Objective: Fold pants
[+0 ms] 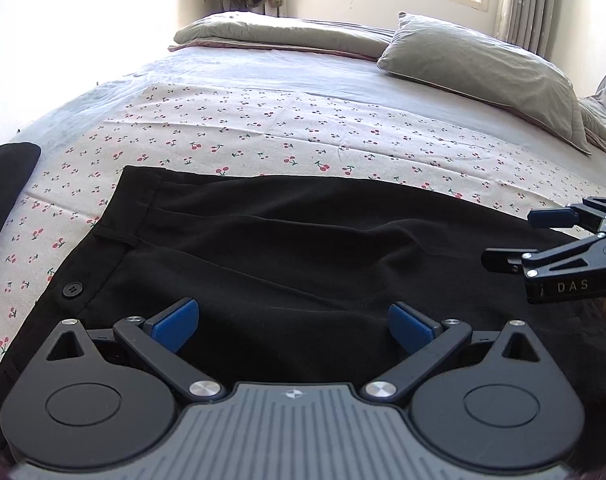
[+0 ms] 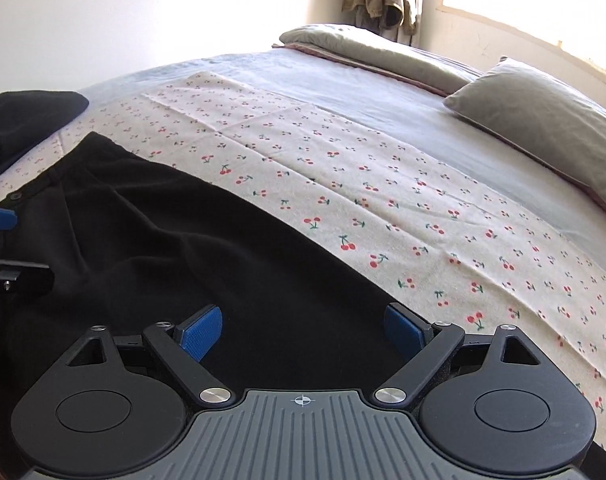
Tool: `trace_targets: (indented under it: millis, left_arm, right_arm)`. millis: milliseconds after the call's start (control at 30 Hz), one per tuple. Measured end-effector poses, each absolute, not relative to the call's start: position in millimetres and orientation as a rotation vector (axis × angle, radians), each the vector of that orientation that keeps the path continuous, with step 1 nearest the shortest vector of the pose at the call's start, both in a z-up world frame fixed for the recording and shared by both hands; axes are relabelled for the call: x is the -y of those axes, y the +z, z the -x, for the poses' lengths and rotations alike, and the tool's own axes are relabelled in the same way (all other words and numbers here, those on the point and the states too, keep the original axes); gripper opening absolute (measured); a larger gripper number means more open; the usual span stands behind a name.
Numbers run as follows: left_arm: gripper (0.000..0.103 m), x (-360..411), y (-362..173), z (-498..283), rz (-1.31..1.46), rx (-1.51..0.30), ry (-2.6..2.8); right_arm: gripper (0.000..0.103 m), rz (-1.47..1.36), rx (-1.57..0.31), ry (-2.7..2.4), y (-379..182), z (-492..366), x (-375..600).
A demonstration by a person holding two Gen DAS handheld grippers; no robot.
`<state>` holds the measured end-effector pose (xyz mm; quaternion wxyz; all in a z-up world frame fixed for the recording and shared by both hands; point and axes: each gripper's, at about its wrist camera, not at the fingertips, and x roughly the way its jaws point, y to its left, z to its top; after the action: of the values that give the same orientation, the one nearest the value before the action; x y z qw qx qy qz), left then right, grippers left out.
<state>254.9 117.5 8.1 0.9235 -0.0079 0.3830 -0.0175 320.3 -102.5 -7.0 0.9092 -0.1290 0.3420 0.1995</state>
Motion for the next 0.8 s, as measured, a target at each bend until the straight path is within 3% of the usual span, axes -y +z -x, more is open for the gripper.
trace_targets:
  millis: [333, 467, 533, 567, 600, 633, 700, 800]
  left_arm:
    - [0.103, -122.1, 2.2, -262.7, 0.038, -0.821, -0.023]
    - [0.103, -126.0, 1.8, -263.2, 0.072, -0.837, -0.028]
    - [0.103, -128.0, 2.2, -263.4, 0.089, -0.843, -0.030]
    - [0.103, -129.2, 2.5, -263.3, 0.097, -0.845, -0.031]
    - [0.103, -130.3, 3.1, -262.9, 0.107, -0.847, -0.031]
    - [0.103, -131.5, 3.6, -262.7, 0.116, -0.847, -0.031]
    - [0.103, -133.6, 4.1, -262.5, 0.135, -0.850, -0.032]
    - [0.103, -138.8, 5.5, -261.9, 0.169, -0.851, -0.030]
  right_arm:
    - [0.087, 0.327, -0.808, 0.423, -15.5, -379.4, 97.0]
    - [0.076, 0.252, -0.852, 0.457, -21.5, -387.5, 101.3]
    - [0.067, 0.227, -0.858, 0.458, -21.8, -387.3, 102.1]
    - [0.054, 0.219, -0.861, 0.458, -20.2, -386.6, 100.9]
    - [0.032, 0.215, -0.863, 0.456, -18.6, -384.9, 99.2]
    - [0.021, 0.215, -0.869, 0.452, -15.5, -383.5, 96.7]
    - [0.009, 0.249, -0.868, 0.418, -11.0, -377.9, 89.5]
    - [0.000, 0.317, -0.821, 0.363, -0.7, -361.9, 77.1]
